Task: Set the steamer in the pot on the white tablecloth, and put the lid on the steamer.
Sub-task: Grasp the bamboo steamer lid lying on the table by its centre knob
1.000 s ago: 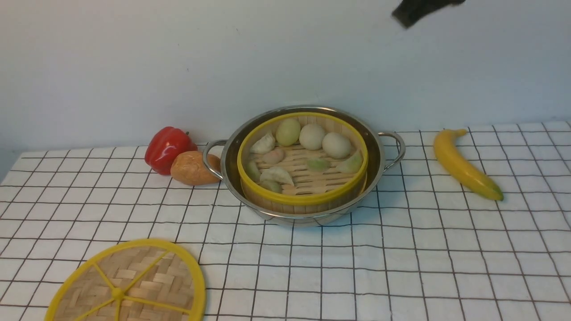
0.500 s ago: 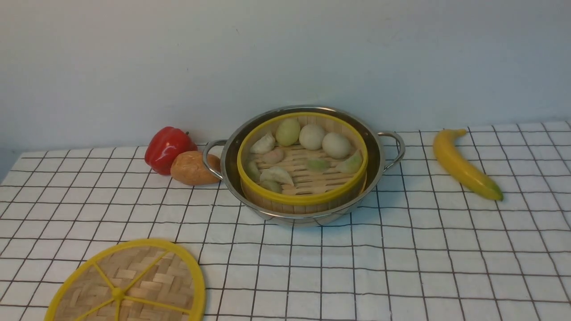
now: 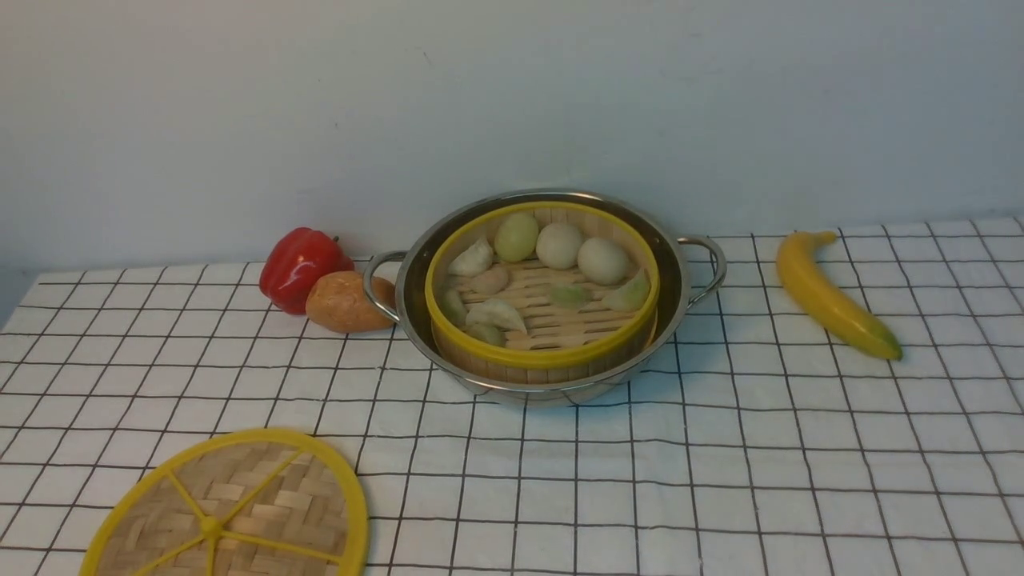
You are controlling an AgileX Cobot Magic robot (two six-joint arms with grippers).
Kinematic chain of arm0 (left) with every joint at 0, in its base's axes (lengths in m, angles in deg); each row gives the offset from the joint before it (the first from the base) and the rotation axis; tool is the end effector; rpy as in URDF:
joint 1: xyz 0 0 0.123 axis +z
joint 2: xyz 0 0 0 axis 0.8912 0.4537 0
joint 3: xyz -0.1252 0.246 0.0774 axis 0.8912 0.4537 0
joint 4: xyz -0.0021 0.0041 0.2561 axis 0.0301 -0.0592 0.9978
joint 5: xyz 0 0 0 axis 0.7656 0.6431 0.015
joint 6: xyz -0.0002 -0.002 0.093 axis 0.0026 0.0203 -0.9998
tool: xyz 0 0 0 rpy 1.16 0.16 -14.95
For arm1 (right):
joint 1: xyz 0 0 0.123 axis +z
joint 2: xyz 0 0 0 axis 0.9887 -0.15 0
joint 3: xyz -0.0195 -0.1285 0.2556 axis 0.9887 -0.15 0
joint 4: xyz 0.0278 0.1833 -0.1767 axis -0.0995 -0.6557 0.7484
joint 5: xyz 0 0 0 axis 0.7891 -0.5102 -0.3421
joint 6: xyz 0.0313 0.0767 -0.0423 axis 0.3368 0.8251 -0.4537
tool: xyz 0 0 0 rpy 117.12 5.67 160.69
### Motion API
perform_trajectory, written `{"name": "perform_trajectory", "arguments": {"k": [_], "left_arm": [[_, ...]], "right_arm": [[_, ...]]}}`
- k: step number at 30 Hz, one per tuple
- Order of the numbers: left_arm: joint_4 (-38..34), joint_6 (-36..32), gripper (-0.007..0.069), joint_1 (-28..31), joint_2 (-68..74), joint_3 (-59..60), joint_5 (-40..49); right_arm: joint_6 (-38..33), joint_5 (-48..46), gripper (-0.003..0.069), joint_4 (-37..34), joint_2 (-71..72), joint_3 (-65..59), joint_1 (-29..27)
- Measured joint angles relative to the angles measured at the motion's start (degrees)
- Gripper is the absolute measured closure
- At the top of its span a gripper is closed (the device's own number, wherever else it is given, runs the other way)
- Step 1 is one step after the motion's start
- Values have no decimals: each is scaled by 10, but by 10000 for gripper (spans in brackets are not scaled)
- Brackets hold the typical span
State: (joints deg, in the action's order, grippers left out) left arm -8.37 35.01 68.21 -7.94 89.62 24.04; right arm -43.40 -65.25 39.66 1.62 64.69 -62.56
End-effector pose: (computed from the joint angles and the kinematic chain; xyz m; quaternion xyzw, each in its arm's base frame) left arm 0.0573 0.0080 0.1766 -0.0144 0.8014 0.0618 0.5948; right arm 0.1774 0.0507 0.4371 -0.0283 0.8335 0.1025 0.5422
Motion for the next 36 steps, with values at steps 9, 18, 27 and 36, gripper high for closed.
{"name": "perform_trajectory", "arguments": {"k": [9, 18, 27, 36], "left_arm": [[0, 0, 382, 0, 0, 0, 0], [0, 0, 382, 0, 0, 0, 0], [0, 0, 382, 0, 0, 0, 0], [0, 0, 382, 0, 0, 0, -1]], "right_arm": [[0, 258, 619, -12, 262, -392, -177], [0, 290, 598, -7, 443, -563, -207], [28, 234, 568, -6, 527, -649, -207], [28, 215, 546, -6, 534, -670, -207]]}}
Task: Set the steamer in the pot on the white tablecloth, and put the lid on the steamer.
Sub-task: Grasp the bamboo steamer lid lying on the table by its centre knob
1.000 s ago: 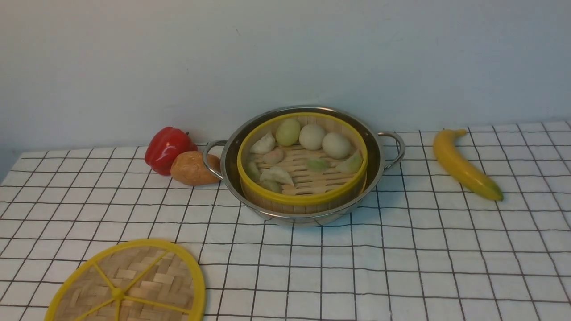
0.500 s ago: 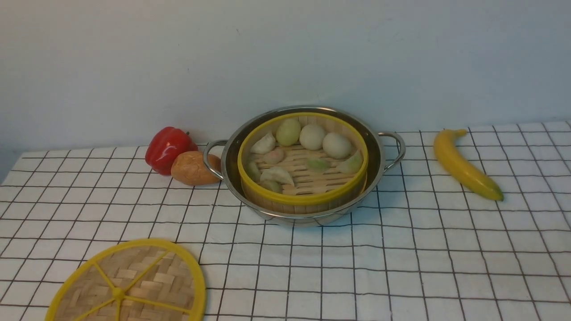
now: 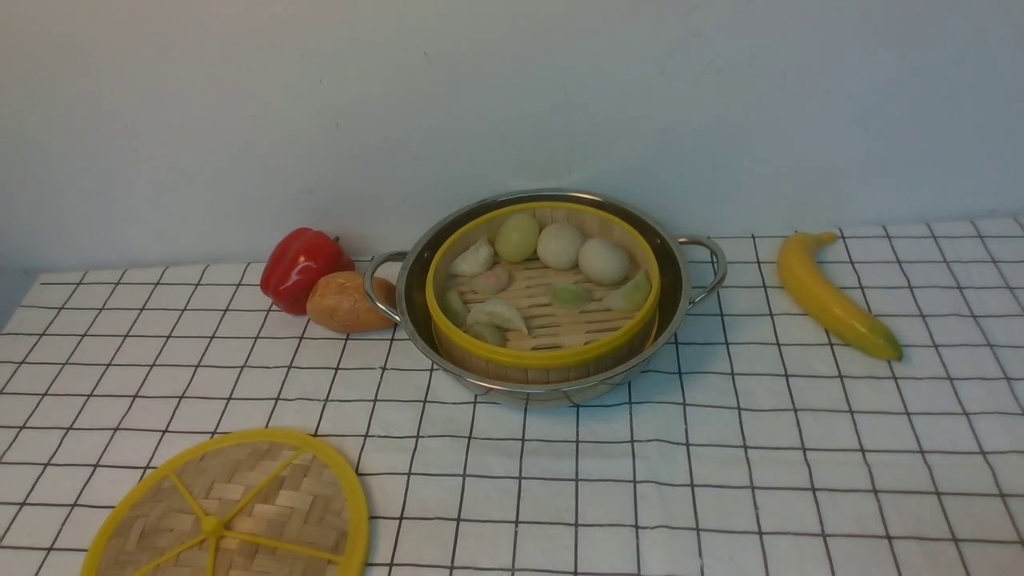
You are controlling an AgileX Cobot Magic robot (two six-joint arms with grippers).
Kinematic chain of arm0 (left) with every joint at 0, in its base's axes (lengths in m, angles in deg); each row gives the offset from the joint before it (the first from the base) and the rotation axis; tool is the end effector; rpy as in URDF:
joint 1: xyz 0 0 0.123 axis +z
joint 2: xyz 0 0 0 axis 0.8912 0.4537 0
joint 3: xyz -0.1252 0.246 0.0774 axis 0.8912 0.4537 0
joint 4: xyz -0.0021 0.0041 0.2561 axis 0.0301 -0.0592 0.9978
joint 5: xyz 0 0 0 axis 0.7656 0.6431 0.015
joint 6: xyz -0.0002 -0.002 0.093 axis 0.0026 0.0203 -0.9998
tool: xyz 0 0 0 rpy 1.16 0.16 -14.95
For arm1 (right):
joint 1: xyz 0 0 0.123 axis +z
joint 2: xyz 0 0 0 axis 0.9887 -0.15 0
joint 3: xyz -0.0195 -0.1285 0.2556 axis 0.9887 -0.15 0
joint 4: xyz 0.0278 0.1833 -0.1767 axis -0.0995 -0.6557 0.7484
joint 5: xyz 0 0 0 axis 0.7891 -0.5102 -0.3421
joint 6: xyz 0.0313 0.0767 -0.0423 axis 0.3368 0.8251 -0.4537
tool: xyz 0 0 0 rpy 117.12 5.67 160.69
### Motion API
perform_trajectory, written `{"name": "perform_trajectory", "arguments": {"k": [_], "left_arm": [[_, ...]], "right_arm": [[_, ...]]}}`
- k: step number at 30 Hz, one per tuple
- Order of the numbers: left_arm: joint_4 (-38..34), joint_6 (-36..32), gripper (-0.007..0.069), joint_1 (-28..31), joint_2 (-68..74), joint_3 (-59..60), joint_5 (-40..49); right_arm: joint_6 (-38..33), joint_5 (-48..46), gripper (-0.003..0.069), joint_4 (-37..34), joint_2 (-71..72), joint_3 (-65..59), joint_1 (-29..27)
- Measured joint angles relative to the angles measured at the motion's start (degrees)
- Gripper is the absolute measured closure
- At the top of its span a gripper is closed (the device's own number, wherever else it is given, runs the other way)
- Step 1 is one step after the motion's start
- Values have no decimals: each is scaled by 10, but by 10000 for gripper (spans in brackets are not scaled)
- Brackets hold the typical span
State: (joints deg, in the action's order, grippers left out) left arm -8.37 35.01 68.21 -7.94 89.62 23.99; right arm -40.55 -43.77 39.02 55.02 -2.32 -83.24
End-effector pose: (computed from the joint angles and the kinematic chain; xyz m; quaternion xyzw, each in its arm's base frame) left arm 0.0573 0.0079 0.1766 -0.0144 0.8011 0.0618 0.5952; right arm 0.0583 -0.0063 0.1786 0.1171 0.7868 0.0402 0.6046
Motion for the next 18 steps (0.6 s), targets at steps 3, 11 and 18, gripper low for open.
{"name": "perform_trajectory", "arguments": {"k": [3, 11, 18], "left_arm": [[0, 0, 382, 0, 0, 0, 0], [0, 0, 382, 0, 0, 0, 0], [0, 0, 382, 0, 0, 0, 0]], "right_arm": [[0, 0, 537, 0, 0, 0, 0], [0, 0, 503, 0, 0, 0, 0], [0, 0, 480, 0, 0, 0, 0]]}}
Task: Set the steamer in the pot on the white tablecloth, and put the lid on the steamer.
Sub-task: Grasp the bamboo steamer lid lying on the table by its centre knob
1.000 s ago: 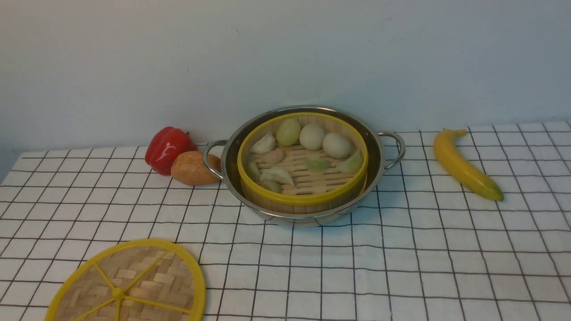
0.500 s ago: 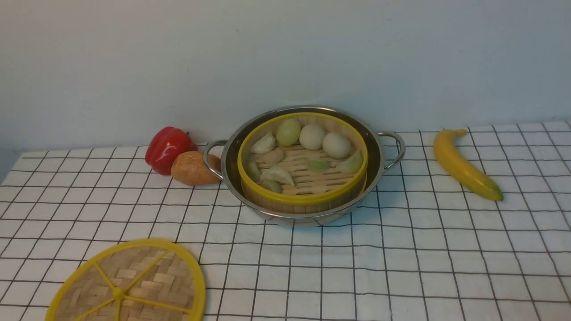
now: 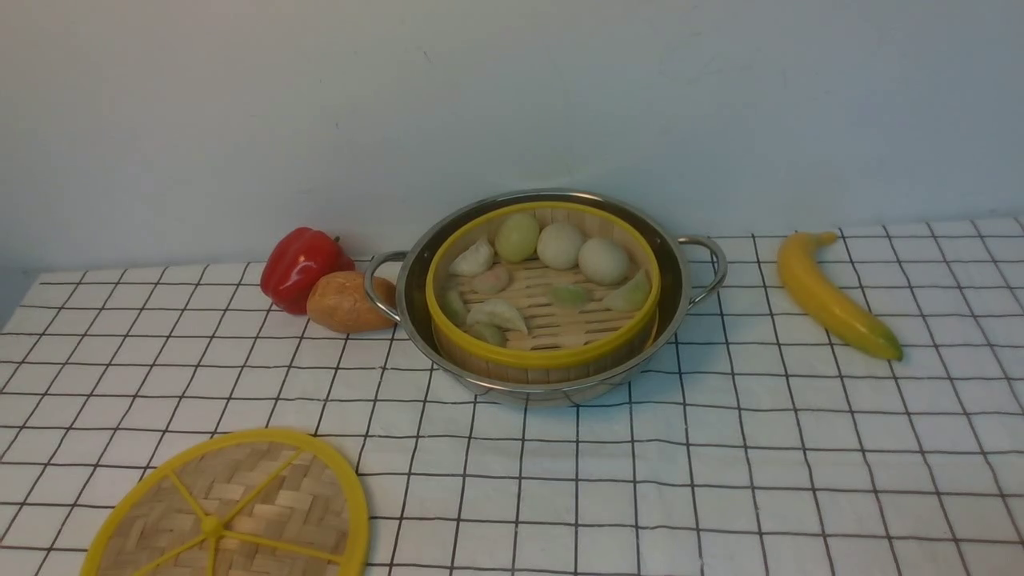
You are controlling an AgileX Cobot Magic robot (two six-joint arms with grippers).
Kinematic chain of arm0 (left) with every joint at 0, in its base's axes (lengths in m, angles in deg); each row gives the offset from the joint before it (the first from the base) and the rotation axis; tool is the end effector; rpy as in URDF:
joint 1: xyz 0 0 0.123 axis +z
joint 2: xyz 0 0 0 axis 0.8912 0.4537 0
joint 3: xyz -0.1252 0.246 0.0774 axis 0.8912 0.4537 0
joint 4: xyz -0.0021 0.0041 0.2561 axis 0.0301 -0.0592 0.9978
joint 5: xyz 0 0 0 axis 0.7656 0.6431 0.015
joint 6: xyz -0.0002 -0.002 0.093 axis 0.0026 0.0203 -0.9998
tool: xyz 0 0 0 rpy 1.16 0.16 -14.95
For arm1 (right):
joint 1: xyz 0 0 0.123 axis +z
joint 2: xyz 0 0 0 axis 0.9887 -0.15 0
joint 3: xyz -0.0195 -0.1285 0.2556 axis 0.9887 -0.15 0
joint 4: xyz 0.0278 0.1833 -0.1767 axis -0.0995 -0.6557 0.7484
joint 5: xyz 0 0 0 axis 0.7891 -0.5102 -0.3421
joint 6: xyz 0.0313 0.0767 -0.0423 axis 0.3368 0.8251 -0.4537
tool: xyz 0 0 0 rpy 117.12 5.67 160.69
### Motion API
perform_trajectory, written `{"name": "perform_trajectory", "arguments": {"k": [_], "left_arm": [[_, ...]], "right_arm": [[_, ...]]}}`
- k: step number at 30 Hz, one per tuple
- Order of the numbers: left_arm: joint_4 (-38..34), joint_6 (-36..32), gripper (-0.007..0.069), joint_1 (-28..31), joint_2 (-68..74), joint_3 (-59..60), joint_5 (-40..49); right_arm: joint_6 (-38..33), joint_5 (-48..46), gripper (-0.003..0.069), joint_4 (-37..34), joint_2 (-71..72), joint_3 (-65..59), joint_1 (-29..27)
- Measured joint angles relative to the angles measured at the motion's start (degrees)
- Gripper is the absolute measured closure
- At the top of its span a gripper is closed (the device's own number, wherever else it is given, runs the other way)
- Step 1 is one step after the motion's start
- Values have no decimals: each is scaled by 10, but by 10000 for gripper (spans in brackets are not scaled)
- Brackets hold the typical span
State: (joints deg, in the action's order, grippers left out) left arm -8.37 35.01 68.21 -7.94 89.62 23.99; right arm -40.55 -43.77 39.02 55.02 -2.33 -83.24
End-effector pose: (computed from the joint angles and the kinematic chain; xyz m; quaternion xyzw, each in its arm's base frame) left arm 0.0573 0.0079 0.1766 -0.0144 0.8011 0.0618 0.5952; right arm 0.0583 -0.0063 0.1786 0.1171 0.7869 0.0402 0.6046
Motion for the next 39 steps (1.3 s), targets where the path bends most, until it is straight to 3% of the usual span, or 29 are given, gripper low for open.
{"name": "perform_trajectory", "arguments": {"k": [5, 8, 12, 20, 34, 37, 39], "left_arm": [[0, 0, 382, 0, 0, 0, 0], [0, 0, 382, 0, 0, 0, 0], [0, 0, 382, 0, 0, 0, 0], [0, 0, 382, 0, 0, 0, 0], [1, 0, 382, 0, 0, 0, -4], [-33, 16, 382, 0, 0, 0, -33], [-106, 48, 382, 0, 0, 0, -68]], "right_arm": [[-57, 1, 465, -44, 0, 0, 0], [-160, 1, 457, -113, 0, 0, 0], [-213, 2, 445, -143, 0, 0, 0], [-222, 2, 421, -180, 0, 0, 0], [-222, 2, 419, -182, 0, 0, 0], [-222, 2, 419, -182, 0, 0, 0], [-222, 2, 419, -182, 0, 0, 0]]}}
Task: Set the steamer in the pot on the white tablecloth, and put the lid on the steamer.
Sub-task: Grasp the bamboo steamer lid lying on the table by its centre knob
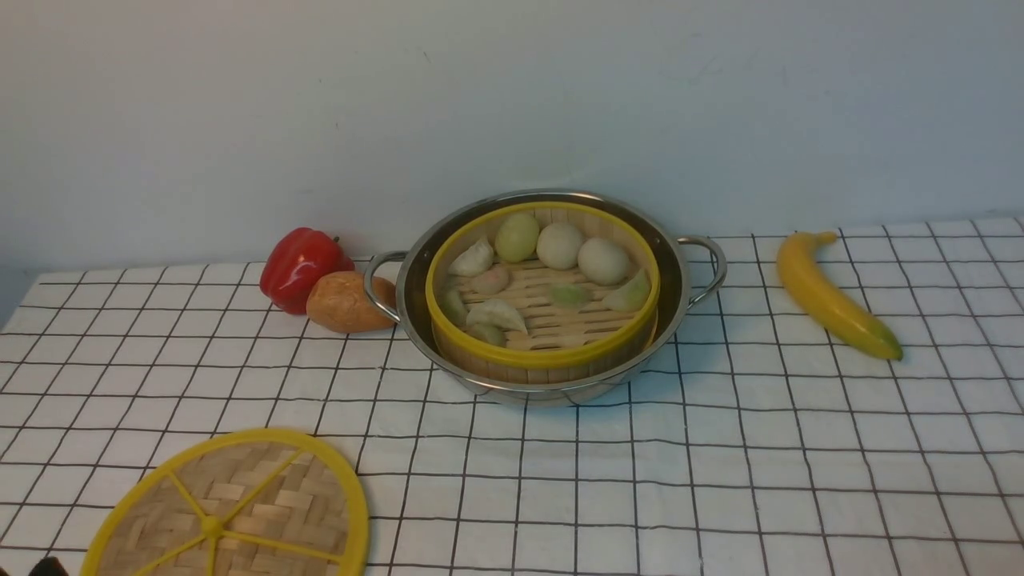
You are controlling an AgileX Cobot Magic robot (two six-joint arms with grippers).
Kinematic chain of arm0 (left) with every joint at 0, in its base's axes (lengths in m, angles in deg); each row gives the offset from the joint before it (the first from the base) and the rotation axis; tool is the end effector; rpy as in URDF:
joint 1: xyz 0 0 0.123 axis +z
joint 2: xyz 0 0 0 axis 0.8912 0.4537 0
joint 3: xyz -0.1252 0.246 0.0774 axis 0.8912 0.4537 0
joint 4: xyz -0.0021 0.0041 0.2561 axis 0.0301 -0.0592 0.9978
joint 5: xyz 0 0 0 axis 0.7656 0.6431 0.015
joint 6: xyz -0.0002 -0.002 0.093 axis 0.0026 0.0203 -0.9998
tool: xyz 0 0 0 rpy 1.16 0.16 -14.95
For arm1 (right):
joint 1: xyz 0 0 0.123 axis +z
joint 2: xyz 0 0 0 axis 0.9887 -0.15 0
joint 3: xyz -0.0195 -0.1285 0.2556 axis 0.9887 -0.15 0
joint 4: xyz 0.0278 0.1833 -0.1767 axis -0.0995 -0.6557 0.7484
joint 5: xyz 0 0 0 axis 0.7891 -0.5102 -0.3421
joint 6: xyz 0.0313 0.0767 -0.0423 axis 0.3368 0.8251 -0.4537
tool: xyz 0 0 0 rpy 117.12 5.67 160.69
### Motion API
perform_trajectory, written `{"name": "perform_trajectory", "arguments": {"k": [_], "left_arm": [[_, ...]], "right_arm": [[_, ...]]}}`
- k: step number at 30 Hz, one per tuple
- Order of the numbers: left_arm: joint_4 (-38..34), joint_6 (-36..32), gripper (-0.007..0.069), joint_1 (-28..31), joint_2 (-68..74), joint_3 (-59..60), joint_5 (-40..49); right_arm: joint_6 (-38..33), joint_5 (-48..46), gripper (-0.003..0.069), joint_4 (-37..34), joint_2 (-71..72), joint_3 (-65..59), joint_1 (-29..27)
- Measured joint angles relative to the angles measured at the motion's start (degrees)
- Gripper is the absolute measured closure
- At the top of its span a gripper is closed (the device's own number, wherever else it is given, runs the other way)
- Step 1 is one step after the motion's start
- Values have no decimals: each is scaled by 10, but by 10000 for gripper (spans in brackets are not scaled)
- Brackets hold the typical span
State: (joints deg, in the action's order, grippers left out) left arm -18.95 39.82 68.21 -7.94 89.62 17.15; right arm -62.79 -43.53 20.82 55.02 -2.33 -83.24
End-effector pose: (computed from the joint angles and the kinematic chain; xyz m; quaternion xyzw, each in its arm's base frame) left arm 0.0603 0.0031 0.1874 -0.0963 0.7580 -0.0395 0.6439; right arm 0.0588 0.0036 0.1791 0.0496 0.7921 0.0558 0.6059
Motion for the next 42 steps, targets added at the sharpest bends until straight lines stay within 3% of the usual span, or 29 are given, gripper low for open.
{"name": "perform_trajectory", "arguments": {"k": [6, 11, 17, 19, 21, 23, 26, 27, 31, 37, 42], "left_arm": [[-132, 23, 382, 0, 0, 0, -87], [-158, 23, 382, 0, 0, -17, -81], [-158, 23, 382, 0, 24, -142, 69], [-143, 15, 382, 0, 85, -228, 216], [-127, 2, 382, 0, 123, -265, 292], [-90, -32, 382, 0, 199, -314, 403], [-51, -79, 382, 0, 252, -343, 468], [-15, -141, 382, 0, 318, -362, 498], [15, -235, 382, 0, 442, -390, 474], [-16, -253, 382, 0, 600, -427, 394], [-25, -265, 382, 0, 715, -456, 381]], "right_arm": [[0, 0, 419, 0, 0, 0, 0], [0, 0, 419, 0, 0, 0, 0], [0, 0, 419, 0, 0, 0, 0], [0, 0, 419, 0, 0, 0, 0], [0, 0, 419, 0, 0, 0, 0], [0, 0, 419, 0, 0, 0, 0], [0, 0, 419, 0, 0, 0, 0], [0, 0, 419, 0, 0, 0, 0], [0, 0, 419, 0, 0, 0, 0], [0, 0, 419, 0, 0, 0, 0], [0, 0, 419, 0, 0, 0, 0]]}}
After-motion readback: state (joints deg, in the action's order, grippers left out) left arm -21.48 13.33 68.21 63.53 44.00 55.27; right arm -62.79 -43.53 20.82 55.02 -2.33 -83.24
